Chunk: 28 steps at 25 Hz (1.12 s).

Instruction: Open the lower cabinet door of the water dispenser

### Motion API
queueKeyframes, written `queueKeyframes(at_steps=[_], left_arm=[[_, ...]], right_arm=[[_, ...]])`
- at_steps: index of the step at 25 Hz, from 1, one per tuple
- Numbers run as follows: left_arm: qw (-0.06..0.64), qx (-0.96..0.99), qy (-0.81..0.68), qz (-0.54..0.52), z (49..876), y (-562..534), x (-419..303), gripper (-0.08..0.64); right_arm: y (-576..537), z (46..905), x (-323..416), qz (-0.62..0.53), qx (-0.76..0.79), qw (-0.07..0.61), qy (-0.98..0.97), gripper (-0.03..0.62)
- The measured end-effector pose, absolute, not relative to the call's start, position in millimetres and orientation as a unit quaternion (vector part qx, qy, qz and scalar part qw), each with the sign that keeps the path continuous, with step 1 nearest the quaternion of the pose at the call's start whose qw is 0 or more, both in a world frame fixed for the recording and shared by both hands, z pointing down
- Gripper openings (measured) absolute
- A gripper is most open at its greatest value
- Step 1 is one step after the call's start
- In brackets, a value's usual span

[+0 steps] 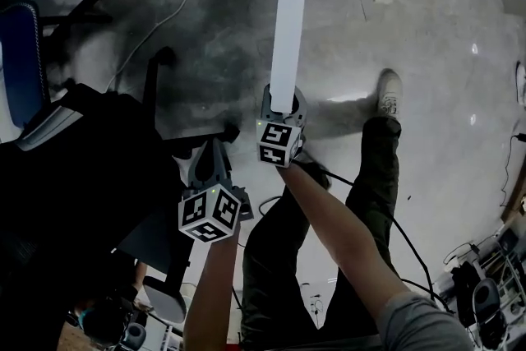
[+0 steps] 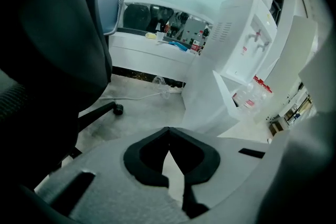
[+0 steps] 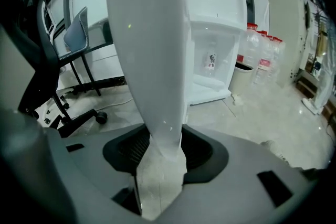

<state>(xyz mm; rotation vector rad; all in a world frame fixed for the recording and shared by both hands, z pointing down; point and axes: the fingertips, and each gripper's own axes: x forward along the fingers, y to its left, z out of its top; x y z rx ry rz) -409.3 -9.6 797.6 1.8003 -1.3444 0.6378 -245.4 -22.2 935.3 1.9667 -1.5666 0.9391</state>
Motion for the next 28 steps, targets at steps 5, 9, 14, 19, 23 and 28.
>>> queueKeyframes(at_steps=[5, 9, 14, 19, 23, 28], left_arm=[[0.397, 0.702, -0.539, 0.244, 798.3, -10.2, -418.5, 0.008], [0.398, 0.698, -0.543, 0.243, 798.7, -5.8, -423.4, 0.008], [0.389, 0.694, -0.554, 0.244, 793.2, -2.7, -431.1, 0.008], [0.391, 0.683, -0.570, 0.236, 790.0, -0.7, -441.4, 0.008], [0.394, 0.675, -0.580, 0.231, 789.4, 5.6, -445.6, 0.008], [0.393, 0.676, -0.576, 0.238, 788.5, 14.0, -444.3, 0.008]], right_arm=[[-34.4, 934.9, -262.1, 0.343, 0.715, 0.232, -0.564, 0.190], [-45.1, 933.7, -276.4, 0.342, 0.710, 0.235, -0.569, 0.193], [-59.8, 933.8, -300.9, 0.309, 0.671, 0.257, -0.623, 0.175], [-72.6, 934.0, -314.3, 0.280, 0.638, 0.272, -0.664, 0.146], [-81.3, 935.1, -322.5, 0.266, 0.607, 0.281, -0.694, 0.140], [-89.8, 934.3, -329.8, 0.266, 0.586, 0.282, -0.712, 0.135]])
